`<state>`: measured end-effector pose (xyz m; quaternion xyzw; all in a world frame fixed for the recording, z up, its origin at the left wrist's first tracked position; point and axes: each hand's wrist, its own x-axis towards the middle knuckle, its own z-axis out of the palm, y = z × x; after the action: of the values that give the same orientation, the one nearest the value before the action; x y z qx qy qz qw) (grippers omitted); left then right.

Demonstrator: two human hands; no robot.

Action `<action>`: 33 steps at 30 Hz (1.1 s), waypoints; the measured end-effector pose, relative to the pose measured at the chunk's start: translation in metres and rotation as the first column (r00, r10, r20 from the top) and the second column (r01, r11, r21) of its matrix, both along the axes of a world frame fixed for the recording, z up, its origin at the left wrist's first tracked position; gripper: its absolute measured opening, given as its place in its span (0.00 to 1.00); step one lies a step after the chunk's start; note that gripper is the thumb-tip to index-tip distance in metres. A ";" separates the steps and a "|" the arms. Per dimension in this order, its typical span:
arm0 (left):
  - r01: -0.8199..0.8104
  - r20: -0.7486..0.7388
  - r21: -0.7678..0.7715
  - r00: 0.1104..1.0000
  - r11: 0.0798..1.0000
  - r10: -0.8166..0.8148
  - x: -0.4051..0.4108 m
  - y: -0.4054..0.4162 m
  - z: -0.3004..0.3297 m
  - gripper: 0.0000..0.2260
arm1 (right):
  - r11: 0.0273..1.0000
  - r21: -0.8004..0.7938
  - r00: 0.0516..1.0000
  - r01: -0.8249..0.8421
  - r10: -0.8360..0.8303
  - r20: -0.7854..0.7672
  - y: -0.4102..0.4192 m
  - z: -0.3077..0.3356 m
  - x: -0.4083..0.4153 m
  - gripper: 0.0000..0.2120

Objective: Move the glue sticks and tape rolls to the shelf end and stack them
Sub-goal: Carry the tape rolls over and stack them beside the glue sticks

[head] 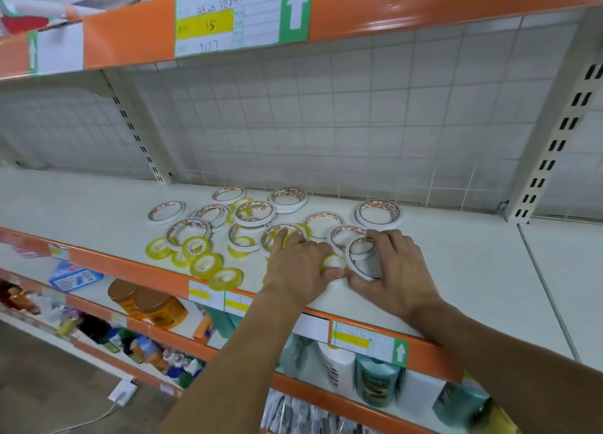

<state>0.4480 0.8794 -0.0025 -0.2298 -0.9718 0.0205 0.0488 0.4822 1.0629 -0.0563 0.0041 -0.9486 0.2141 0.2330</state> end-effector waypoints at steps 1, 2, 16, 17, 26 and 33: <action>-0.013 -0.004 0.003 1.000 1.000 0.013 0.000 0.002 0.001 0.24 | 0.999 -0.027 1.000 0.022 -0.022 0.006 0.001 0.000 -0.001 0.44; -0.028 -0.002 0.012 1.000 1.000 0.028 0.001 0.004 0.001 0.25 | 0.997 -0.062 0.999 0.050 -0.049 0.010 0.001 0.000 -0.002 0.45; -0.275 0.156 0.027 0.951 0.961 0.268 0.009 0.027 0.008 0.34 | 0.985 -0.145 0.995 0.093 -0.097 -0.015 0.003 -0.003 -0.004 0.42; -0.274 0.149 0.035 0.952 0.961 0.266 0.010 0.027 0.008 0.34 | 0.984 -0.152 0.995 0.092 -0.096 -0.020 0.003 -0.003 -0.005 0.42; -0.136 0.203 0.321 0.976 0.937 0.072 0.012 0.041 0.010 0.22 | 0.953 -0.290 0.992 0.091 -0.111 -0.053 0.006 -0.001 -0.004 0.42; -0.088 0.253 0.485 0.967 0.870 -0.043 0.016 0.031 0.011 0.20 | 0.943 -0.318 0.992 0.098 -0.117 -0.041 0.009 -0.001 -0.005 0.41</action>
<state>0.4638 0.9109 0.0085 -0.1993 -0.9455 -0.2566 -0.0201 0.4771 1.0722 -0.0570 -0.0786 -0.8938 0.3494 0.2700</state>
